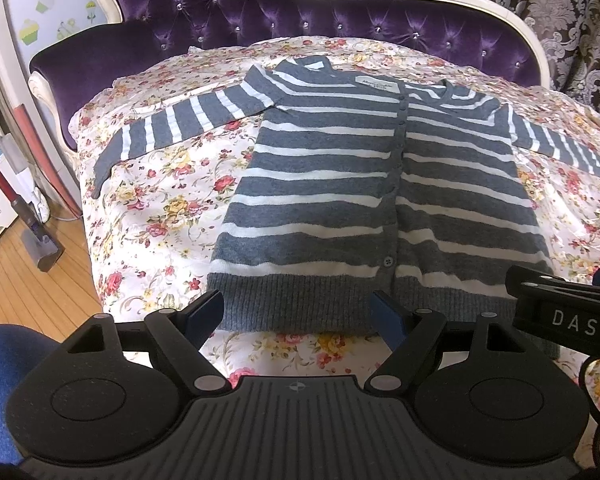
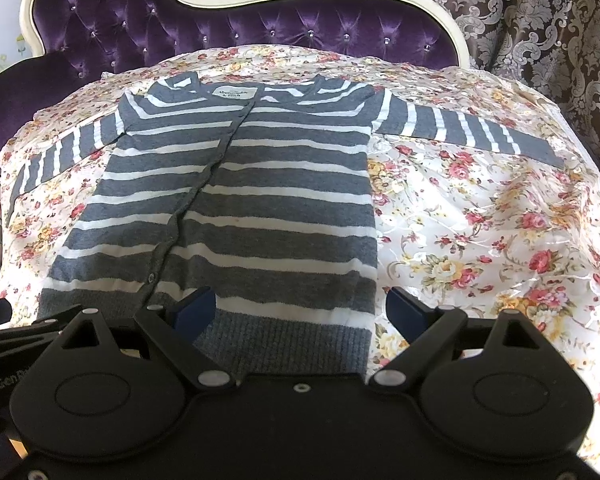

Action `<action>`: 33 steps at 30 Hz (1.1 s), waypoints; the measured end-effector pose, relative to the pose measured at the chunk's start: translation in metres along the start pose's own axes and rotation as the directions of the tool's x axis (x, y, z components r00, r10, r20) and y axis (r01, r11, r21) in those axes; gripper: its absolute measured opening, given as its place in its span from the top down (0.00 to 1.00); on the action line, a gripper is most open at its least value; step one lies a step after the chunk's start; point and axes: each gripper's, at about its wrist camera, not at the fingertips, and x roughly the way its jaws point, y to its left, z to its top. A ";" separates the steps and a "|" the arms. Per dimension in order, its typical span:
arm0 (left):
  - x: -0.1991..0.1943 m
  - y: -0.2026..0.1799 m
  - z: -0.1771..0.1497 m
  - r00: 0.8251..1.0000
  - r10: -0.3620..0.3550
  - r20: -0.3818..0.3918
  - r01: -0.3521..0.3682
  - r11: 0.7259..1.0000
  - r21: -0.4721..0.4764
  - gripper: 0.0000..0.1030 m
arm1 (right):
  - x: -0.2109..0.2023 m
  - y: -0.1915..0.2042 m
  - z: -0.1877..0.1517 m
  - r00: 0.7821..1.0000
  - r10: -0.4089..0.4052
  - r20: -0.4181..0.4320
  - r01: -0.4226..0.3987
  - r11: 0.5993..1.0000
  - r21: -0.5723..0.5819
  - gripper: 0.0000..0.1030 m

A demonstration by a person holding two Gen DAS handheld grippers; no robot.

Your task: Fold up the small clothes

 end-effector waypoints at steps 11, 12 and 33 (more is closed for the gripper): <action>0.001 0.004 0.007 1.000 -0.025 0.012 0.025 1.000 -0.010 0.24 | 0.001 -0.003 0.005 0.999 0.040 -0.013 -0.040 0.999 0.011 0.11; 0.001 0.005 0.008 0.999 -0.030 0.019 0.030 0.999 -0.011 0.24 | 0.002 -0.004 0.006 0.998 0.054 -0.016 -0.053 0.998 0.016 0.11; 0.054 -0.002 0.105 0.977 -0.122 0.175 0.105 0.989 0.106 0.24 | 0.065 -0.119 0.117 0.953 0.299 0.046 -0.301 0.917 0.261 0.13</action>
